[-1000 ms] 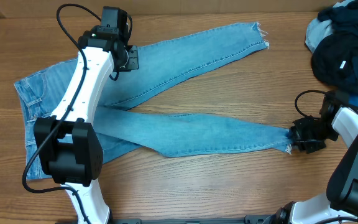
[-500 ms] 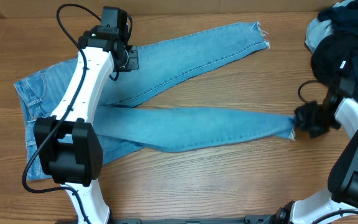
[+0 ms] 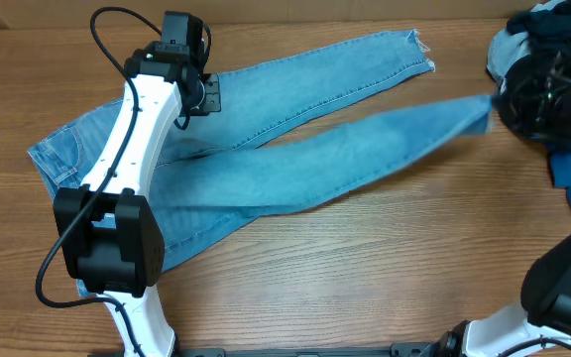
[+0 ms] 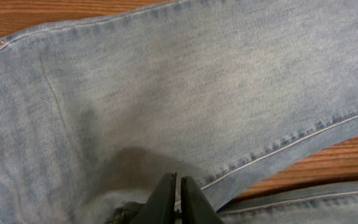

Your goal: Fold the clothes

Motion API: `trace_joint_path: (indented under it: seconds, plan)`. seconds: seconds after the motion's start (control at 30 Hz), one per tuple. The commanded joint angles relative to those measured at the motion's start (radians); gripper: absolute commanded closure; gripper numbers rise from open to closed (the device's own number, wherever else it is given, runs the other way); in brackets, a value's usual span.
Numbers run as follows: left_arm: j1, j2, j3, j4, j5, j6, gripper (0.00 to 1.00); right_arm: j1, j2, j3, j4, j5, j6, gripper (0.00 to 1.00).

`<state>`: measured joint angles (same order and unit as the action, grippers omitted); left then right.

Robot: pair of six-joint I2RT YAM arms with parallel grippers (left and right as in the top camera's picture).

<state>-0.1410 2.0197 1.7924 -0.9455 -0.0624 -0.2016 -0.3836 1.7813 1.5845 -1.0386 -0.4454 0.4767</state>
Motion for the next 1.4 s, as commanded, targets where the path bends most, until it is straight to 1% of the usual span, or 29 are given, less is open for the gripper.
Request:
trace_joint_path:
  seconds: [0.0,0.07,0.13,0.17,0.2,0.23,0.3,0.33,0.37,0.5,0.63,0.8,0.9,0.97,1.0,1.07,1.1,1.13,1.17,1.2,1.23,1.3,1.37]
  plan:
    - [-0.003,-0.026,0.012,0.001,0.011,0.021,0.90,0.008,-0.013,-0.016,-0.189,0.262,0.098,0.96]
    - [-0.003,-0.026,0.012,0.005,0.011,0.022,0.90,0.008,-0.008,-0.035,-0.238,0.352,0.145,0.96]
    - [-0.003,-0.026,0.012,0.009,0.011,0.022,0.90,0.008,-0.003,-0.051,-0.253,0.410,0.153,0.58]
    - [-0.003,-0.026,0.012,0.010,0.011,0.022,0.90,0.008,-0.002,-0.058,-0.257,0.415,0.153,0.55]
    - [-0.003,-0.026,0.012,0.010,0.011,0.022,0.90,0.008,-0.002,-0.060,-0.262,0.415,0.153,0.55]
    - [-0.003,-0.026,0.012,0.009,0.011,0.022,0.90,0.008,-0.002,-0.060,-0.272,0.415,0.157,0.48]
    - [-0.003,-0.026,0.012,0.007,0.011,0.022,0.90,0.007,-0.003,-0.060,-0.281,0.415,0.157,0.14]
    - [-0.003,-0.026,0.012,0.005,0.011,0.023,0.90,0.007,-0.003,-0.060,-0.286,0.415,0.157,0.10]
    - [-0.003,-0.026,0.012,0.001,0.011,0.023,0.90,0.008,-0.003,-0.060,-0.291,0.411,0.157,0.09]
    - [-0.003,-0.026,0.012,-0.052,0.012,0.023,0.91,0.008,-0.003,-0.059,-0.292,0.349,0.156,0.13]
    - [-0.003,-0.027,0.028,-0.151,0.041,0.023,0.95,0.008,-0.003,-0.059,-0.278,0.332,0.139,0.15]
    - [-0.004,-0.035,0.050,-0.270,0.133,0.032,0.96,0.007,-0.003,-0.059,-0.207,0.309,0.117,0.15]
    - [-0.002,-0.066,0.049,-0.328,0.122,-0.025,0.96,0.007,-0.003,-0.059,-0.159,0.291,0.109,0.15]
    - [-0.001,-0.105,0.042,-0.346,0.083,-0.075,0.96,0.007,-0.003,-0.059,-0.132,0.283,0.092,0.18]
    - [-0.001,-0.129,0.032,-0.349,0.053,-0.104,0.96,0.007,-0.003,-0.059,-0.121,0.283,0.092,0.23]
    - [-0.001,-0.185,-0.005,-0.345,-0.002,-0.156,0.96,0.007,-0.003,-0.059,-0.093,0.283,0.092,0.37]
    - [0.001,-0.203,-0.025,-0.342,-0.027,-0.189,0.96,0.007,-0.003,-0.059,-0.079,0.283,0.092,0.55]
    - [0.006,-0.220,-0.057,-0.336,-0.055,-0.235,0.96,0.008,-0.003,-0.059,-0.059,0.282,0.092,0.81]
    - [0.012,-0.227,-0.077,-0.331,-0.059,-0.262,0.96,0.008,-0.003,-0.059,-0.045,0.278,0.091,0.93]
    - [0.024,-0.231,-0.112,-0.322,-0.056,-0.315,0.96,0.010,-0.003,-0.059,-0.003,0.231,0.048,0.96]
    - [0.034,-0.231,-0.146,-0.310,-0.041,-0.364,0.96,0.018,-0.002,-0.060,0.035,0.182,0.011,0.96]
    - [0.043,-0.230,-0.201,-0.275,-0.034,-0.411,0.96,0.047,-0.002,-0.060,0.125,0.117,-0.061,0.96]
    - [0.043,-0.231,-0.264,-0.210,-0.029,-0.451,0.96,0.124,0.006,-0.059,0.262,0.119,-0.148,0.96]
